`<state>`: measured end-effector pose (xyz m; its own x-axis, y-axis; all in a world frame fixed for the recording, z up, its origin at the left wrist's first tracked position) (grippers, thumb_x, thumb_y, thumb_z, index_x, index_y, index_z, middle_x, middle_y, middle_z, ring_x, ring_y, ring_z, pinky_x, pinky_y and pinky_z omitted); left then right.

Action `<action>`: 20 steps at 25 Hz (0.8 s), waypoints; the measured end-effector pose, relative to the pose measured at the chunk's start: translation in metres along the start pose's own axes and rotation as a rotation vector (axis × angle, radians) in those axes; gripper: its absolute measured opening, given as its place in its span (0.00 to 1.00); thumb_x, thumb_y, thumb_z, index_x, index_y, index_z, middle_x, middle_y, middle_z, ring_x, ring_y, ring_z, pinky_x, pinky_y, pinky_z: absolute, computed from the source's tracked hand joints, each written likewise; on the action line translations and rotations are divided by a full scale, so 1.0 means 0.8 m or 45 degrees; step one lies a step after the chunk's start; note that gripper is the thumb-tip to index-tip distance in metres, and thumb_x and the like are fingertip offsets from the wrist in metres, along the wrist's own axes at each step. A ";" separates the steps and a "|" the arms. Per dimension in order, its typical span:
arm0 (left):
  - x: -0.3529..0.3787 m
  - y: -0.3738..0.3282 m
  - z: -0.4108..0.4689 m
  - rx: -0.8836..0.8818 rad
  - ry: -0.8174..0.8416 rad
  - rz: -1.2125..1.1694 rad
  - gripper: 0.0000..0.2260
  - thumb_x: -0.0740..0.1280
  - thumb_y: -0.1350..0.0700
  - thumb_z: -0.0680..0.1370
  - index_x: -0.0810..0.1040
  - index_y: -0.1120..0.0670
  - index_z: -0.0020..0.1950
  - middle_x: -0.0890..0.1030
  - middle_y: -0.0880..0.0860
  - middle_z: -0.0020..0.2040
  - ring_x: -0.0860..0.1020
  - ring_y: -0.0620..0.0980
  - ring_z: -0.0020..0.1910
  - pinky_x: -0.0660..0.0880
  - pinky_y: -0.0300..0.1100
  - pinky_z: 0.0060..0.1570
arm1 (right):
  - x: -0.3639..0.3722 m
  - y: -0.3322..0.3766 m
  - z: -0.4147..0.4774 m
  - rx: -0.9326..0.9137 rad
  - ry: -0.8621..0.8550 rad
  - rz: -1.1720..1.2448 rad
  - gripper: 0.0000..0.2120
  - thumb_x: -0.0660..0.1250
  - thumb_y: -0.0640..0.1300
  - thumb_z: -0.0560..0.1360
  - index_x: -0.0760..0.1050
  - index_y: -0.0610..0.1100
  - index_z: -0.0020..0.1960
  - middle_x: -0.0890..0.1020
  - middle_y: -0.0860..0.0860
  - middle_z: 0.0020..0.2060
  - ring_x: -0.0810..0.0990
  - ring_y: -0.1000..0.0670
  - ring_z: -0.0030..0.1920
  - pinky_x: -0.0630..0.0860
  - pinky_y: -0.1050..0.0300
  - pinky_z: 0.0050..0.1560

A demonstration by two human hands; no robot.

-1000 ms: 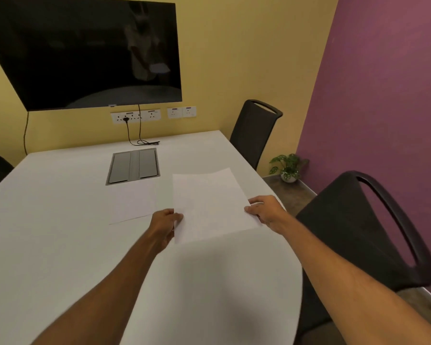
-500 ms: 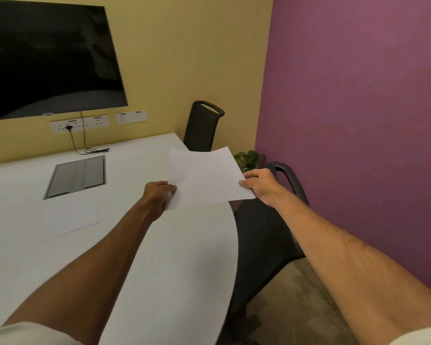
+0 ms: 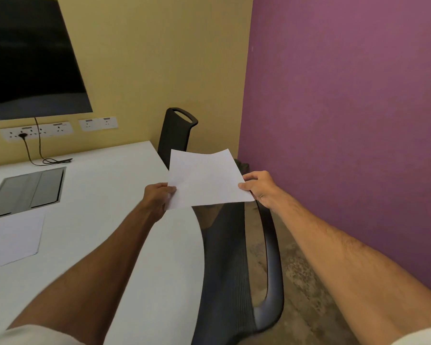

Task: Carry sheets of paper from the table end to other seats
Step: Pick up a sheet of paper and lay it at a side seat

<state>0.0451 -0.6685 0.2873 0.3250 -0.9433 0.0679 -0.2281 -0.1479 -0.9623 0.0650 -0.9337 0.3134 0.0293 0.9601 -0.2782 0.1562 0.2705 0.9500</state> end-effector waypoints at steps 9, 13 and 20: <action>0.038 -0.021 0.089 -0.013 -0.213 -0.048 0.14 0.65 0.68 0.76 0.75 0.67 0.61 0.78 0.64 0.61 0.78 0.58 0.50 0.76 0.50 0.52 | 0.011 0.018 0.152 0.035 0.210 0.078 0.17 0.69 0.30 0.73 0.73 0.35 0.61 0.80 0.38 0.57 0.82 0.40 0.54 0.81 0.47 0.51; 0.046 -0.025 0.121 -0.012 -0.334 -0.065 0.13 0.65 0.68 0.76 0.76 0.67 0.60 0.79 0.63 0.60 0.79 0.56 0.44 0.75 0.48 0.48 | 0.031 0.018 0.222 0.020 0.306 0.061 0.16 0.69 0.30 0.72 0.74 0.35 0.59 0.81 0.38 0.56 0.82 0.40 0.54 0.79 0.42 0.56; 0.093 -0.032 0.183 -0.017 -0.592 -0.197 0.13 0.65 0.70 0.75 0.76 0.66 0.60 0.78 0.64 0.61 0.77 0.55 0.48 0.74 0.49 0.49 | 0.040 0.037 0.350 -0.044 0.561 0.075 0.14 0.69 0.29 0.72 0.74 0.39 0.55 0.81 0.38 0.56 0.82 0.39 0.53 0.79 0.40 0.56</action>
<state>0.2095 -0.6912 0.2788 0.7307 -0.6778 0.0819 -0.1558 -0.2823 -0.9466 0.3469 -0.9151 0.2927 -0.3877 0.9106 -0.1432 0.1333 0.2091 0.9688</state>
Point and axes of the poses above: each hand's wrist, its own z-axis towards the middle knuckle, its own x-axis out of the palm, y = z × x, the point moved 2 cm from there along z, towards the middle knuckle
